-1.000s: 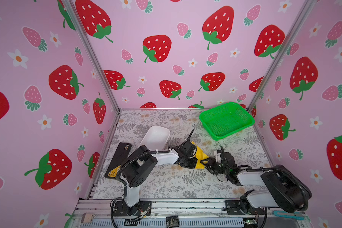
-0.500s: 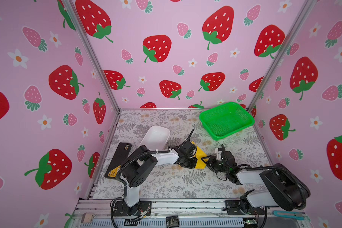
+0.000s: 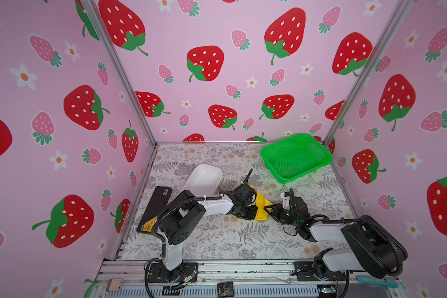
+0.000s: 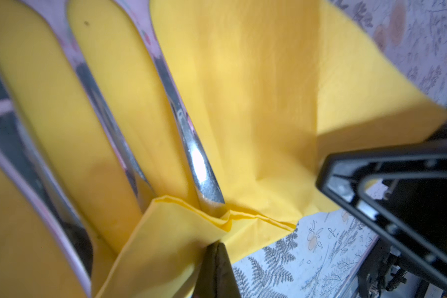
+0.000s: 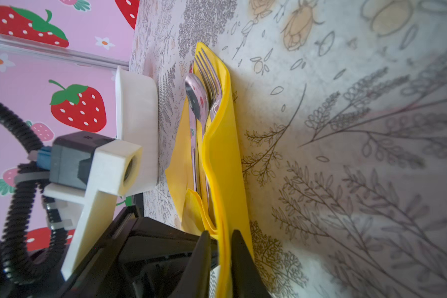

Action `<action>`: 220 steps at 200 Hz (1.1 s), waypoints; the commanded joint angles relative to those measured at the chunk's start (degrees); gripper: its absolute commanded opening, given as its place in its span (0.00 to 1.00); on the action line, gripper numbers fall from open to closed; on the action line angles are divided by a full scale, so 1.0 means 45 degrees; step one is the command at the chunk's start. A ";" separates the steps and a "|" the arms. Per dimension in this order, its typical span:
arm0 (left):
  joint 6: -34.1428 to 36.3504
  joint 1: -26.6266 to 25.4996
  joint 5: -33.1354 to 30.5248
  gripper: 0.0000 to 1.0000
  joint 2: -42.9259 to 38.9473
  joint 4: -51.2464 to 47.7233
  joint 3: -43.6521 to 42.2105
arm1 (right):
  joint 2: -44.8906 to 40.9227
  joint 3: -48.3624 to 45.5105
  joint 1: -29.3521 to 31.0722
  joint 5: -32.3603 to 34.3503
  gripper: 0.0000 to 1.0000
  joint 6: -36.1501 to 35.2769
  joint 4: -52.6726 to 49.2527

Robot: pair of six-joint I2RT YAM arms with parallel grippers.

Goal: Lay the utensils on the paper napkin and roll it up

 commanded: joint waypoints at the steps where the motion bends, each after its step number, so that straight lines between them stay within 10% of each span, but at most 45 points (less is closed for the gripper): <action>1: -0.0223 0.0100 -0.0078 0.03 -0.0376 0.0124 -0.0166 | -0.0225 0.0164 0.0017 -0.0067 0.13 -0.0102 0.0124; 220: -0.1385 0.0579 0.0509 0.05 -0.0525 0.0880 -0.0589 | 0.0154 0.1732 0.1276 0.0201 0.07 -0.0913 -0.0783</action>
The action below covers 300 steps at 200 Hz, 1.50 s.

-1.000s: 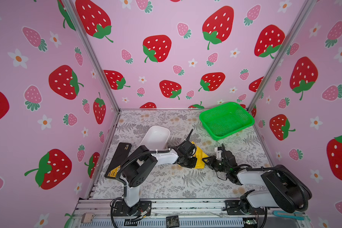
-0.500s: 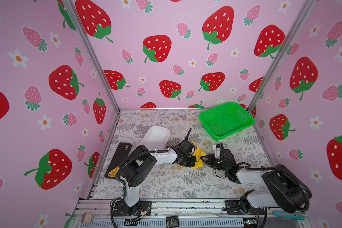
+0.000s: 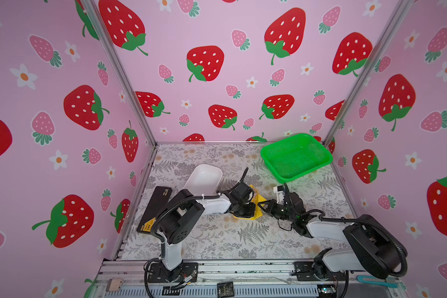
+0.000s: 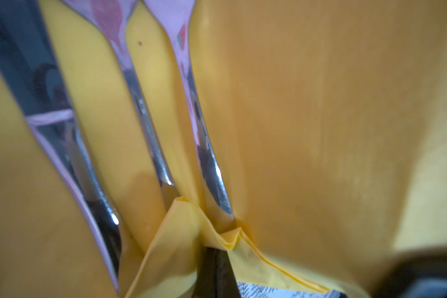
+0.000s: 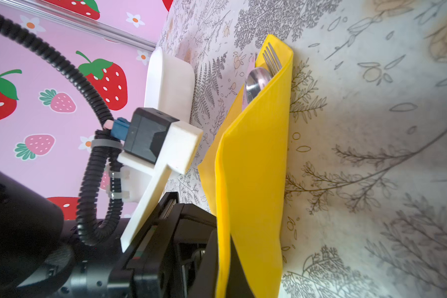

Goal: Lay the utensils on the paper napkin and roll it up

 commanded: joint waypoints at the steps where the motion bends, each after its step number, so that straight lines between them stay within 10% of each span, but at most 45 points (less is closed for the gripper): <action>1: -0.0337 0.0121 0.0173 0.05 -0.0433 0.0278 -0.0266 | 0.0186 0.0318 0.0140 0.0282 0.07 -0.0267 -0.0337; 218: -0.1742 0.0928 -0.0140 0.04 -0.1655 0.1450 -0.1515 | 0.0903 0.2346 0.1402 0.1462 0.07 -0.1807 -0.3015; 300: -0.2772 0.2413 0.1159 0.30 -0.3330 0.3072 -0.2426 | 0.1699 0.2940 0.1609 0.1261 0.09 -0.1927 -0.2813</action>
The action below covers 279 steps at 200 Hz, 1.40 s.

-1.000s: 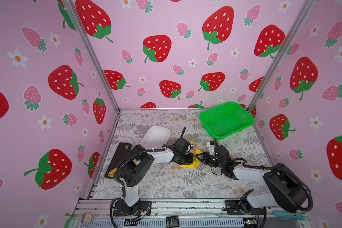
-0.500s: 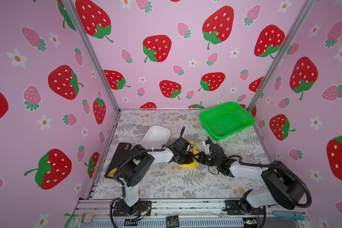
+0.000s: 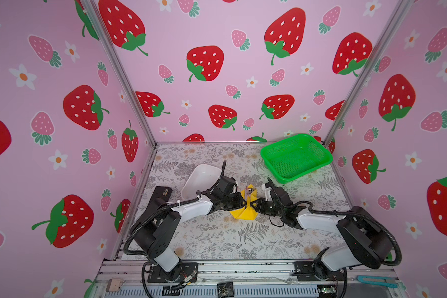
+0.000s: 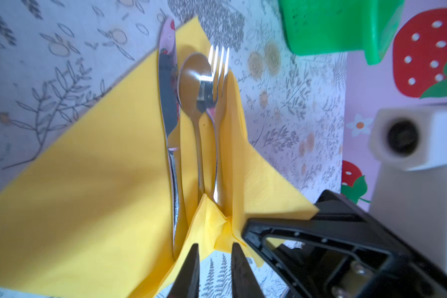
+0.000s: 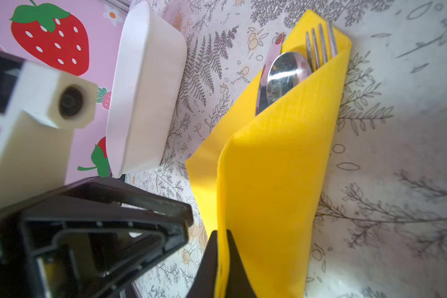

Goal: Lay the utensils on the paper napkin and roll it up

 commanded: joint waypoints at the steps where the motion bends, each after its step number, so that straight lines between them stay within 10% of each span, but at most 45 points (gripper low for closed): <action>1: -0.0700 0.0439 0.0902 0.31 -0.0072 0.1024 -0.0041 | 0.0307 0.0383 0.0111 -0.0065 0.09 -0.0188 0.0091; 160: -0.2327 0.1238 0.2328 0.68 0.1186 0.3484 -0.0009 | 0.1109 0.0702 0.0333 -0.0992 0.41 -0.0604 0.0679; 279: -0.2246 0.1270 0.2456 0.42 0.1782 0.2317 0.0230 | 0.0930 0.0549 0.0334 -0.0914 0.41 -0.0403 0.0672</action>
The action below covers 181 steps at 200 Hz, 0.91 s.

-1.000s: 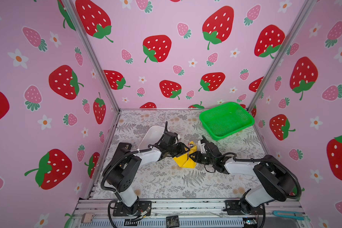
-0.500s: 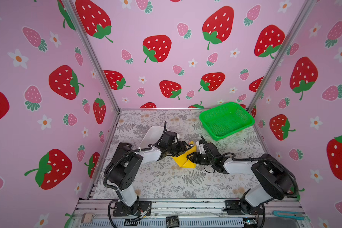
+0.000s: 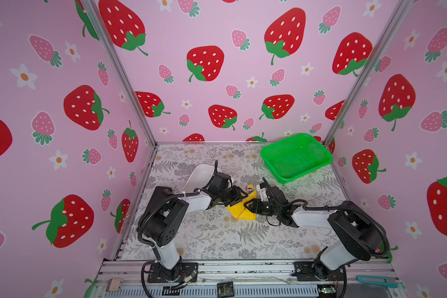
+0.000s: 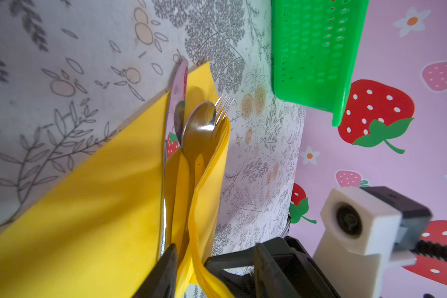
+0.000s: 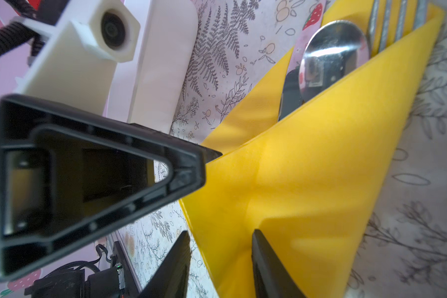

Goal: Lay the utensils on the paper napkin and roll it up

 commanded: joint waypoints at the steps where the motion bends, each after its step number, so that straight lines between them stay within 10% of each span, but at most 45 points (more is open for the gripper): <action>1: -0.0018 0.0030 0.0255 0.41 0.0072 -0.0256 0.0250 | -0.0076 0.0140 0.0091 -0.0113 0.42 0.0083 0.0172; 69: 0.0566 0.0043 0.0306 0.13 0.0111 -0.0922 0.0632 | -0.1445 -0.0002 0.0096 0.1163 0.58 -0.0849 -0.1839; 125: 0.0641 0.0043 0.0567 0.10 0.0058 -0.0787 0.0652 | -0.3321 -0.1219 0.1863 0.5904 0.76 -0.2850 -0.3450; 181: 0.0664 0.0030 0.0597 0.10 -0.0006 -0.0758 0.0580 | -0.1731 -0.0204 0.3700 0.9527 0.53 -0.3547 -0.4403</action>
